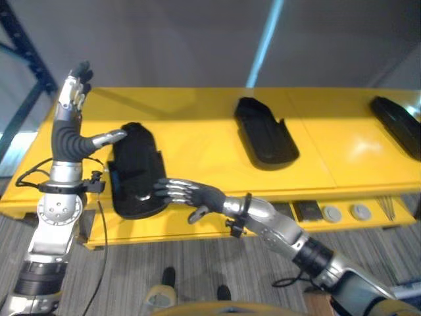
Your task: Move parts from the plastic box to the shelf.
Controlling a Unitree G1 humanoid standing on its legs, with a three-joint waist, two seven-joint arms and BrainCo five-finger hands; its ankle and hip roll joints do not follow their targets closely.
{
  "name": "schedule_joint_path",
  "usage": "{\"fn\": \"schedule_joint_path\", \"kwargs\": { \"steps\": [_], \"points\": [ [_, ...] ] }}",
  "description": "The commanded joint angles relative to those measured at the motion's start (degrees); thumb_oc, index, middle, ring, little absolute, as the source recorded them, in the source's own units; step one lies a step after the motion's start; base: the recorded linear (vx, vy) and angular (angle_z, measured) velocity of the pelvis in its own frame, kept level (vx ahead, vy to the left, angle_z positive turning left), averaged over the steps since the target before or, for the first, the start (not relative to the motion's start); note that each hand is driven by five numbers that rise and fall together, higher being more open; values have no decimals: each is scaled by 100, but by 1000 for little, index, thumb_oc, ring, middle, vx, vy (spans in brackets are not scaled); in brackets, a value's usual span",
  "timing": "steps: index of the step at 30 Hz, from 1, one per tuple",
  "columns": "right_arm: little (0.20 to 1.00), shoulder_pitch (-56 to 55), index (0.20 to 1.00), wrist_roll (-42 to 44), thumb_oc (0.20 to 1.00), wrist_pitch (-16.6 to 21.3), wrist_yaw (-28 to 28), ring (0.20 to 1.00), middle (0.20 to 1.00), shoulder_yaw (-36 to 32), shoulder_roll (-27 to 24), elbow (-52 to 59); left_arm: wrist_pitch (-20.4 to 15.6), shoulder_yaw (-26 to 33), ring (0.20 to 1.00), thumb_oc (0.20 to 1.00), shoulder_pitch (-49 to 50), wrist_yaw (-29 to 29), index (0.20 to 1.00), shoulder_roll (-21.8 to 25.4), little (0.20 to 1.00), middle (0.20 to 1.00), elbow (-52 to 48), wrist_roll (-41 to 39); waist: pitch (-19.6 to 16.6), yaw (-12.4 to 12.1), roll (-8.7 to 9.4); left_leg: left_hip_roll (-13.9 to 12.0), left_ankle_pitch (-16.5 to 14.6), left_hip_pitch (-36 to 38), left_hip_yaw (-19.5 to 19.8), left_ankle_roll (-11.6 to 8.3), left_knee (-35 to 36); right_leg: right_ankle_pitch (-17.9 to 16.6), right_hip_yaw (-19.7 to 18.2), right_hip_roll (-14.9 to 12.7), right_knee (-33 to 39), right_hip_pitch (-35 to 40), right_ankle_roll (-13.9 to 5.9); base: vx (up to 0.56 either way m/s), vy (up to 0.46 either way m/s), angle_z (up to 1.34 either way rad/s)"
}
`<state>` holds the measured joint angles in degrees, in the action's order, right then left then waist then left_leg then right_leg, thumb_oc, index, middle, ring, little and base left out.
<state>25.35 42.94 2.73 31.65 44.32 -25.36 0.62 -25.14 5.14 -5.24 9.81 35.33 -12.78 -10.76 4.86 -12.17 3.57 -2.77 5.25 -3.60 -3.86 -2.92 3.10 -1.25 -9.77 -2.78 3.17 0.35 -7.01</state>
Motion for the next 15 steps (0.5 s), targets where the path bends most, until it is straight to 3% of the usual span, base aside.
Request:
{"fn": "schedule_joint_path", "kwargs": {
  "steps": [1,5,6,7,8,15],
  "points": [
    [1000,-218,1000,390,1000,-99,519,1000,1000,-56,54,308,-371,238,1000,1000,-195,90,1000,380,1000,1000,-29,-102,-33,86,10,27,-1307,101,-33,-3,-840,885,83,-226,-842,-348,-377,7,-27,25],
    [1000,-230,1000,353,1000,-36,591,1000,1000,-64,-119,411,-358,494,1000,1000,79,125,1000,371,1000,1000,-58,-118,-2,52,-45,3,-1284,105,16,-31,-836,908,211,-239,-853,-314,-354,2,-42,21],
    [937,-300,937,308,937,53,539,937,937,-167,-166,452,-347,587,1000,1000,196,124,1000,340,1000,1000,-83,-138,0,60,-63,-2,-1275,106,26,-37,-828,912,239,-242,-855,-310,-346,13,-22,9],
    [689,-533,689,249,689,202,365,689,689,-400,-195,476,-303,714,1000,1000,400,128,1000,247,1000,1000,-121,-186,-11,89,-93,-5,-1270,122,26,-35,-812,911,261,-246,-853,-302,-340,22,-28,10],
    [200,-717,200,212,200,291,247,200,200,-623,-177,497,-260,788,1000,1000,518,131,1000,173,1000,1000,-128,-174,-13,115,-115,-8,-1261,130,20,-32,-808,910,274,-244,-856,-299,-328,0,0,0],
    [200,-976,200,499,200,-28,602,200,200,-660,-424,761,-219,738,1000,1000,516,101,1000,66,1000,1000,-75,-200,-35,181,-144,-16,-1268,150,-32,-46,-826,921,302,-256,-862,-284,-324,10,-6,-3]
  ]
}}
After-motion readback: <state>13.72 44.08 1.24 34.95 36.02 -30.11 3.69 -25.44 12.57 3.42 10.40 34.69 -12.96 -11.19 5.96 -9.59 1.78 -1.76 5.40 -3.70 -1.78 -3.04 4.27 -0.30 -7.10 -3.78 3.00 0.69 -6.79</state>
